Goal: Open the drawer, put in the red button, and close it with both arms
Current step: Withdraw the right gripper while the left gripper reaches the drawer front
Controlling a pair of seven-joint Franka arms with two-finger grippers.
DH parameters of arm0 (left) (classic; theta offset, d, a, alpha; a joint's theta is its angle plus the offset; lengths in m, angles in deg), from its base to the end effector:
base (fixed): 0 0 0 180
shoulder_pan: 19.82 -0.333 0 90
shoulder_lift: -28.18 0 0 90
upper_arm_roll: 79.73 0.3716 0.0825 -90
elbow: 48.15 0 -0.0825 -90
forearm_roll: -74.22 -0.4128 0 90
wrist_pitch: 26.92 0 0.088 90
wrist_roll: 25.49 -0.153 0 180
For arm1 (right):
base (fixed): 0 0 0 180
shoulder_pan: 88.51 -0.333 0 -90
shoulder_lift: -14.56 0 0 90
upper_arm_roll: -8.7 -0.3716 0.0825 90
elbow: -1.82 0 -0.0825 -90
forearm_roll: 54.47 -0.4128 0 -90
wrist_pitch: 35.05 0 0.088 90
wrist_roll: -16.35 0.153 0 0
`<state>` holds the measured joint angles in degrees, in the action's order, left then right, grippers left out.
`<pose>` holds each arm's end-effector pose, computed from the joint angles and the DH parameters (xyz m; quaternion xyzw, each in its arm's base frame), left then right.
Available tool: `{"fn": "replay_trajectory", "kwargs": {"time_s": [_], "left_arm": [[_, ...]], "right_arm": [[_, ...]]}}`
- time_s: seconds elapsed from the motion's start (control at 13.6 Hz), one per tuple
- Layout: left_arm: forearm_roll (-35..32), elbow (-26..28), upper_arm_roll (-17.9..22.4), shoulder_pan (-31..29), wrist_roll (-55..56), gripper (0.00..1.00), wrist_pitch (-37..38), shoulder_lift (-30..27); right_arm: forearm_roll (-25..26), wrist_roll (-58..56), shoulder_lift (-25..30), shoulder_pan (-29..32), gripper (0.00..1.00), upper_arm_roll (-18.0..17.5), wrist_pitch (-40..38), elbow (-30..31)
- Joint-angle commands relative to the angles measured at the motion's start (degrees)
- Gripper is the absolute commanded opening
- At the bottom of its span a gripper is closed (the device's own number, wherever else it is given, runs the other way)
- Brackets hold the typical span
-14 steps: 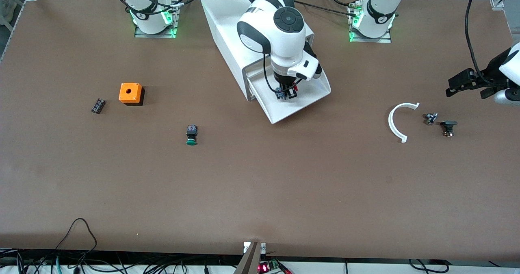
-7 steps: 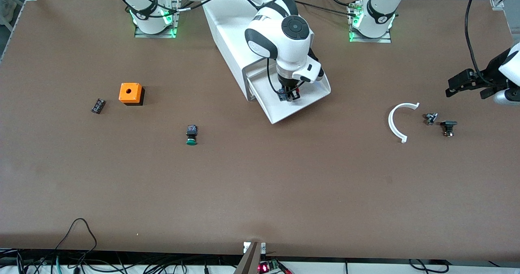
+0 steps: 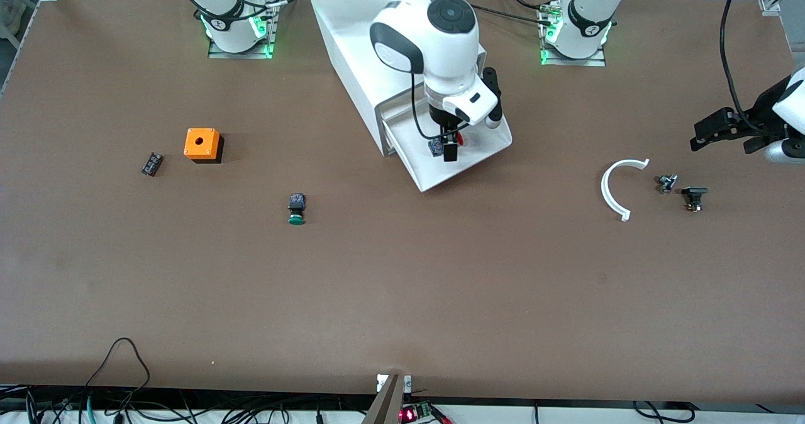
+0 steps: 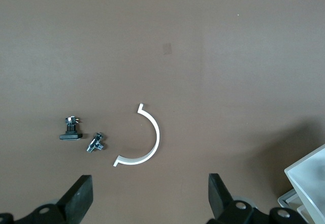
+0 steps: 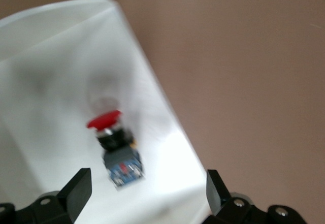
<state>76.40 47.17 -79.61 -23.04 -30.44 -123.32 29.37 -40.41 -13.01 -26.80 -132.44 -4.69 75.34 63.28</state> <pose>0.5967 0.0294 0.5849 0.9998 -0.0119 0.0004 0.0189 0.5231 0.6525 0.4156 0.7245 0.6840 0.0818 0.0243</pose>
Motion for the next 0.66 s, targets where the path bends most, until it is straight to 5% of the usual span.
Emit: {"fn": "replay_trajectory", "kwargs": {"time_s": [0.0,0.29,0.59], "left_arm": [[0.9,0.7,0.0,1.9,0.9,1.00,-3.4,1.9],[3.3,5.7,-3.4,4.0,8.9,1.00,-13.6,5.9],[3.2,13.7,-6.7,8.0,21.2,1.00,-31.0,10.4]], "right_arm": [[0.8,6.1,3.6,1.0,1.00,5.5,-0.9,0.8],[0.2,21.9,6.0,2.7,1.00,13.8,1.0,0.9],[0.2,42.9,7.3,7.7,1.00,14.0,0.3,3.6]]}}
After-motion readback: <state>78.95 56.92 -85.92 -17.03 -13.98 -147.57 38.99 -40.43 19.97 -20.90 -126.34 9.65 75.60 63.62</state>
